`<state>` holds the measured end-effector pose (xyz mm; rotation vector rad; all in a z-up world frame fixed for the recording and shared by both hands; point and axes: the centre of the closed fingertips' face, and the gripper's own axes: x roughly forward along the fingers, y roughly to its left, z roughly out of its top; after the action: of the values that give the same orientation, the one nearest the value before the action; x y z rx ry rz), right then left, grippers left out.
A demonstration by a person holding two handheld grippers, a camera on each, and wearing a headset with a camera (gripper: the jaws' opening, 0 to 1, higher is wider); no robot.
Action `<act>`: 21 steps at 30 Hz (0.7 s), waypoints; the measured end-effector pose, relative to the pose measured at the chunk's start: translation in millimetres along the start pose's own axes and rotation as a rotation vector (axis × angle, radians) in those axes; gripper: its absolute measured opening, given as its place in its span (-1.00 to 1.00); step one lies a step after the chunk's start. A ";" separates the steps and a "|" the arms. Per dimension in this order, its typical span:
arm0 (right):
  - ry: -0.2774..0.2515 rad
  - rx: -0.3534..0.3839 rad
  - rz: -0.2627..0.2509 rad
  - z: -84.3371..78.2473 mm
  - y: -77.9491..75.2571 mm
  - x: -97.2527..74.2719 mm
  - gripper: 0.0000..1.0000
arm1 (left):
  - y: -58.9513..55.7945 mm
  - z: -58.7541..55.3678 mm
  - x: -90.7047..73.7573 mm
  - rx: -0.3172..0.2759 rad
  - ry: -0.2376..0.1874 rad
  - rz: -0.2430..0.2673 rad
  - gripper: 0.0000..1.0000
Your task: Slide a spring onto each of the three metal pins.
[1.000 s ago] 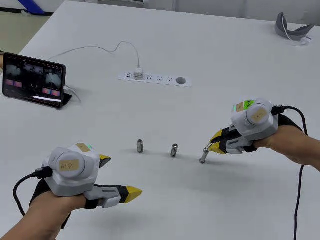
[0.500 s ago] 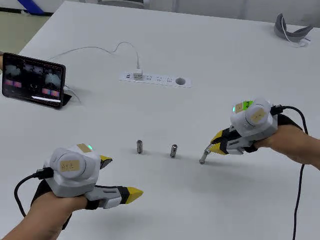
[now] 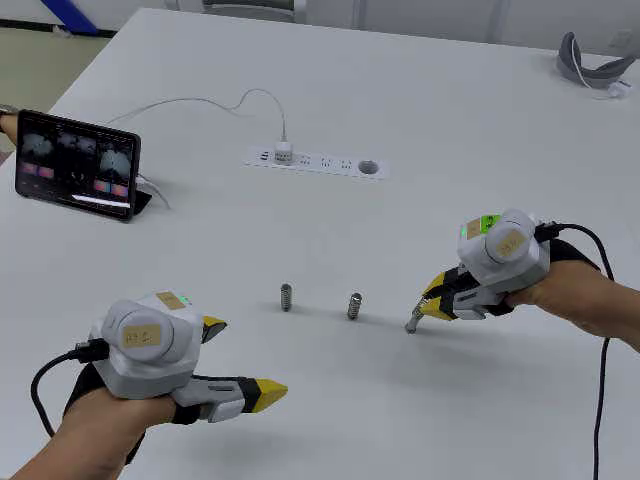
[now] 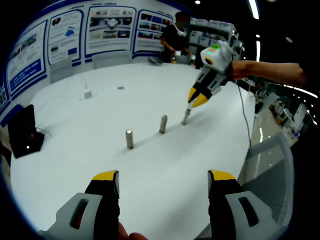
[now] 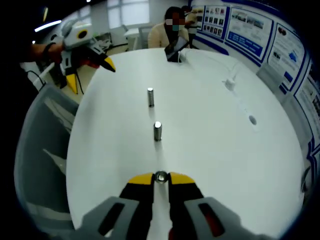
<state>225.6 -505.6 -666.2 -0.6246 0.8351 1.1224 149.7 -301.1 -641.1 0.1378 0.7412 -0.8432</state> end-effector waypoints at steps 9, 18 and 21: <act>0.013 0.005 0.009 -4.7 -1.3 8.2 -0.75 | -2.2 -0.5 0.8 -0.003 0.003 -0.002 0.47; 0.022 0.015 0.015 -11.7 -0.9 17.8 -0.75 | -1.3 -0.9 0.5 -0.002 0.006 0.002 0.47; 0.027 0.015 0.011 -14.0 -0.7 22.0 -0.75 | -0.1 -0.7 -0.3 -0.005 0.005 0.005 0.47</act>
<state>227.0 -505.5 -692.3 -0.6248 0.8700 1.1186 149.1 -300.7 -641.4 0.1375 0.7474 -0.8368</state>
